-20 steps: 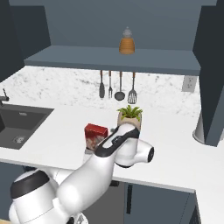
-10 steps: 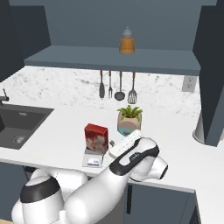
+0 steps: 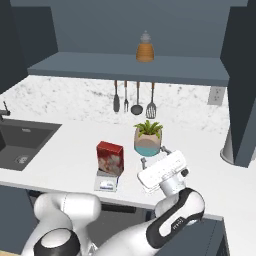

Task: Pick the cereal and place it on the digital scale for weighing, and close the cabinet.

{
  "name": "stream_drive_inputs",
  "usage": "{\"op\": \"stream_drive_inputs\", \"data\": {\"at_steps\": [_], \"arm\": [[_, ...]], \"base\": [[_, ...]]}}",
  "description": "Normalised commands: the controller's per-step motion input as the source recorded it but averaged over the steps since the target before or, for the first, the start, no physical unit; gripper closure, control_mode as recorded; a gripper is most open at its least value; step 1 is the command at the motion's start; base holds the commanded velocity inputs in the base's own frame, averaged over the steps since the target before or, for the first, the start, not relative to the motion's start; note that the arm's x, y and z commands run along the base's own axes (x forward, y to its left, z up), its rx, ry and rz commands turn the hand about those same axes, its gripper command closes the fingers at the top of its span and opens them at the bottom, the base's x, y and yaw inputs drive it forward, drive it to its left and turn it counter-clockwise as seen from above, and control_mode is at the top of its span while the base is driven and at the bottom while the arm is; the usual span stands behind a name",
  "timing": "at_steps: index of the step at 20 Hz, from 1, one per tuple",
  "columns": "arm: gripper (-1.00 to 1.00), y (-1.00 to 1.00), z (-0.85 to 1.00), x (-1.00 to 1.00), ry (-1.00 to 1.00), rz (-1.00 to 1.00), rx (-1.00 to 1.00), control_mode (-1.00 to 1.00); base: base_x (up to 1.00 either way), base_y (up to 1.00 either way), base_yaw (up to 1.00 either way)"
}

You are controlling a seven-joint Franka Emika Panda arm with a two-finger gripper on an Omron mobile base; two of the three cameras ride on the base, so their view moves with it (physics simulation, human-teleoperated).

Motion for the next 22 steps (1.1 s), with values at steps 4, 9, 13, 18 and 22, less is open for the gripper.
{"op": "stream_drive_inputs", "data": {"at_steps": [4, 9, 13, 18, 22], "arm": [[-1.00, -0.57, 0.69, -0.03, -0.53, -0.14, 0.29, -1.00], [-1.00, -0.51, 0.43, -0.03, -0.40, -0.21, 0.23, -1.00], [-1.00, -0.60, 0.29, -0.10, -0.16, -0.19, 0.11, -1.00], [-1.00, -0.82, 0.27, -0.07, 0.00, -0.07, 0.03, -1.00], [-1.00, -0.78, 0.05, -0.26, 0.00, -0.05, 0.00, -1.00]], "base": [[0.00, 0.00, 0.00], [0.00, 0.00, 0.00], [0.00, 0.00, 0.00], [0.00, 0.00, 0.00], [0.00, 0.00, 0.00]]}}
